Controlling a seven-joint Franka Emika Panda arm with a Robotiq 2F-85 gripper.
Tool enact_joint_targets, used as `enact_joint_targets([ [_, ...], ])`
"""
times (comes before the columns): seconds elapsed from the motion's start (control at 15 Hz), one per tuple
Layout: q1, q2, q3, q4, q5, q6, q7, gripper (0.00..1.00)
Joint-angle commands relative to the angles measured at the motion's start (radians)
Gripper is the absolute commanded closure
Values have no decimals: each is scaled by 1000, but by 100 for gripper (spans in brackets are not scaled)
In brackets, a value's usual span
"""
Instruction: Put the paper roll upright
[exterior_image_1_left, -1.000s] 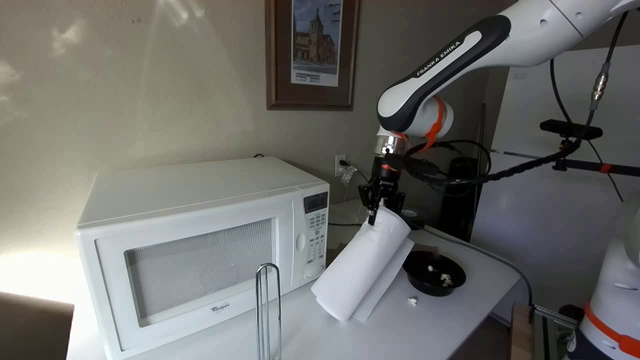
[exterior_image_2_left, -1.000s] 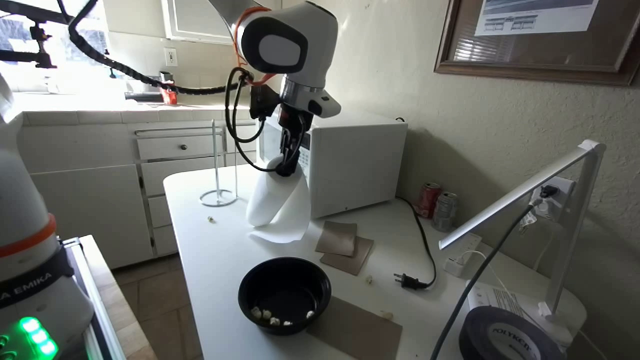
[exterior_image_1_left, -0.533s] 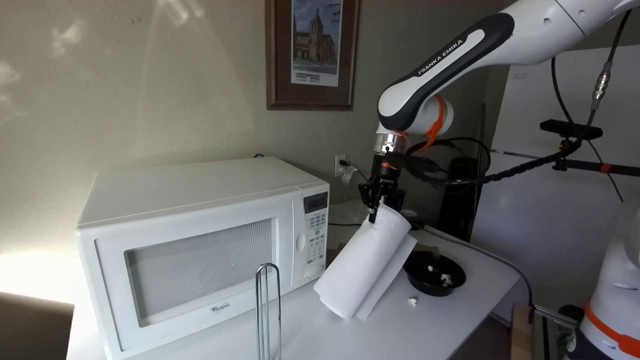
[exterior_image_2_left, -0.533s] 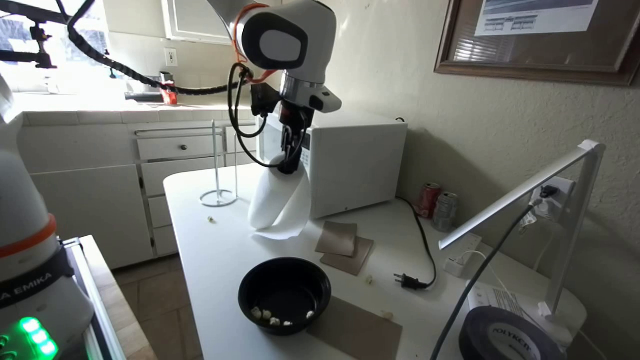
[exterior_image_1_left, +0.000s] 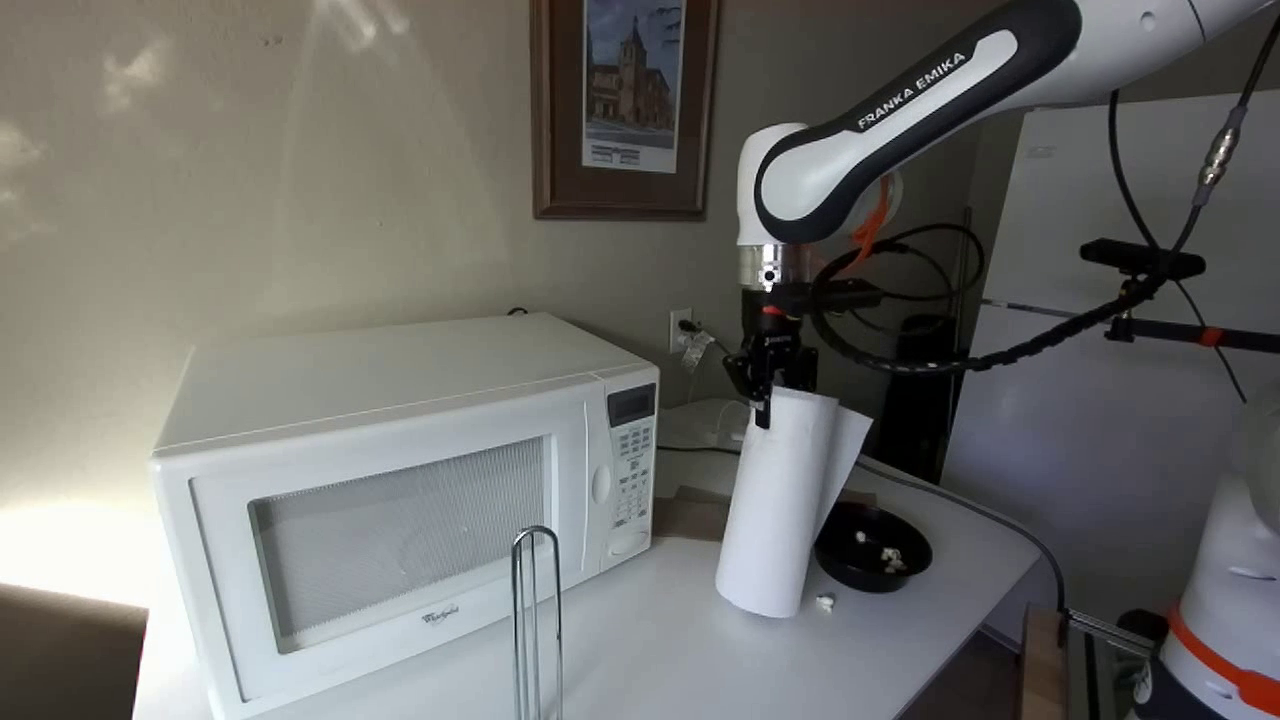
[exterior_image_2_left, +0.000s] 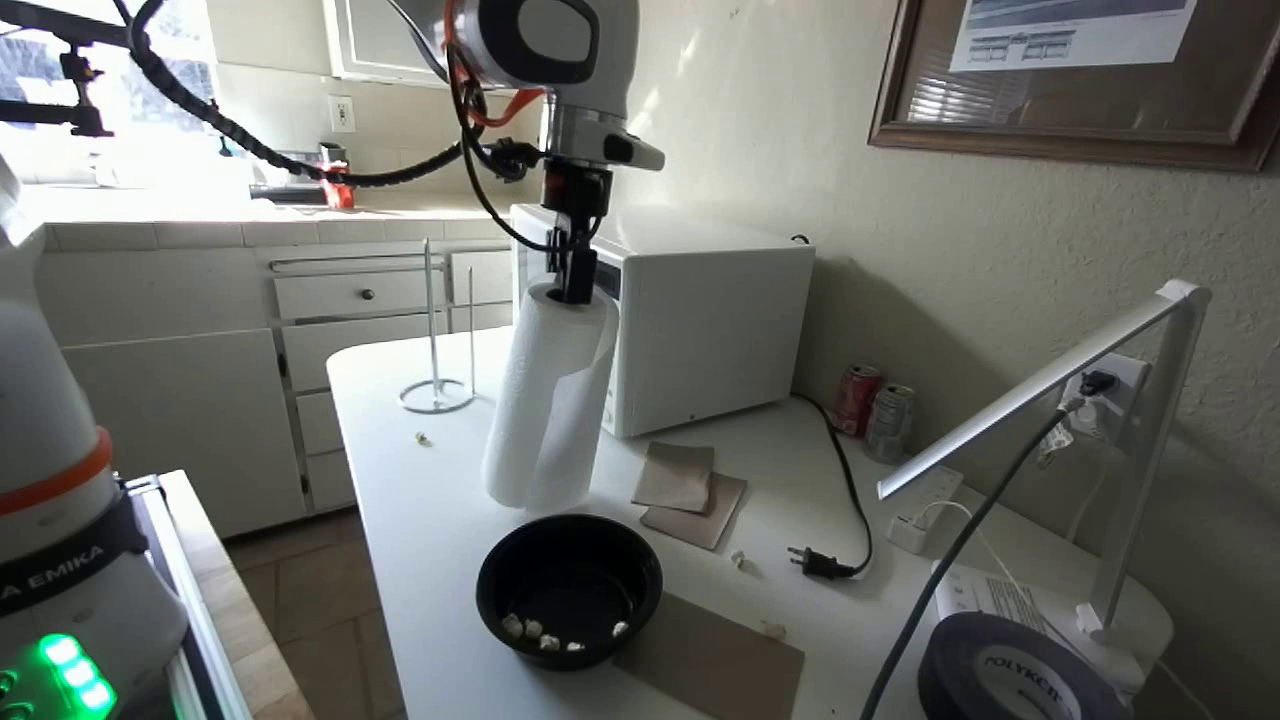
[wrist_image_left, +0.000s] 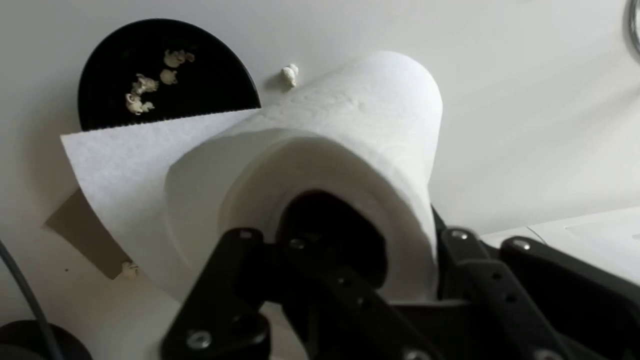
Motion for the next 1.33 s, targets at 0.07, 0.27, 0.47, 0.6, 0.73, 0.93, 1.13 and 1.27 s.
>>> enact_joint_targets([
  [0.07, 31, -7, 38, 16, -76, -64, 37, 94],
  [0.27, 47, -1, 57, 11, -99, -52, 40, 94],
  [0.47, 64, -1, 73, -1, -110, -31, 42, 94],
  [0.6, 75, 2, 82, -6, -111, -25, 42, 94],
  [0.73, 82, 7, 87, -9, -113, -21, 43, 94],
  [0.93, 91, 8, 96, -15, -116, -14, 45, 94],
  [1.13, 98, 5, 101, -17, -122, -17, 47, 45],
  [1.27, 102, -1, 103, -17, -126, -22, 48, 32],
])
